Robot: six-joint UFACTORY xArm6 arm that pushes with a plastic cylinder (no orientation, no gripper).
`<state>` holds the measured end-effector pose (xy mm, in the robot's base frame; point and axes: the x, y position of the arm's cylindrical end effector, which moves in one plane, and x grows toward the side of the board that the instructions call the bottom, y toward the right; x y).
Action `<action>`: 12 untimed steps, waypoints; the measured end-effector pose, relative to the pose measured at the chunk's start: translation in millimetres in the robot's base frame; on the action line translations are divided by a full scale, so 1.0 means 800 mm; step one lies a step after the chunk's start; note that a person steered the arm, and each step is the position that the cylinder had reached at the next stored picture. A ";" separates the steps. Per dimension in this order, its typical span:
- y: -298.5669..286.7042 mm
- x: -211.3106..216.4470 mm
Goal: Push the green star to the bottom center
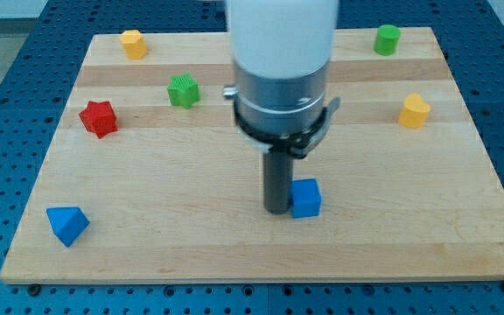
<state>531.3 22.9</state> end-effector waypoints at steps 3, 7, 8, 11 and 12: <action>0.020 -0.163; -0.084 -0.287; -0.129 -0.292; -0.199 -0.287; -0.199 -0.263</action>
<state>321.3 -136.5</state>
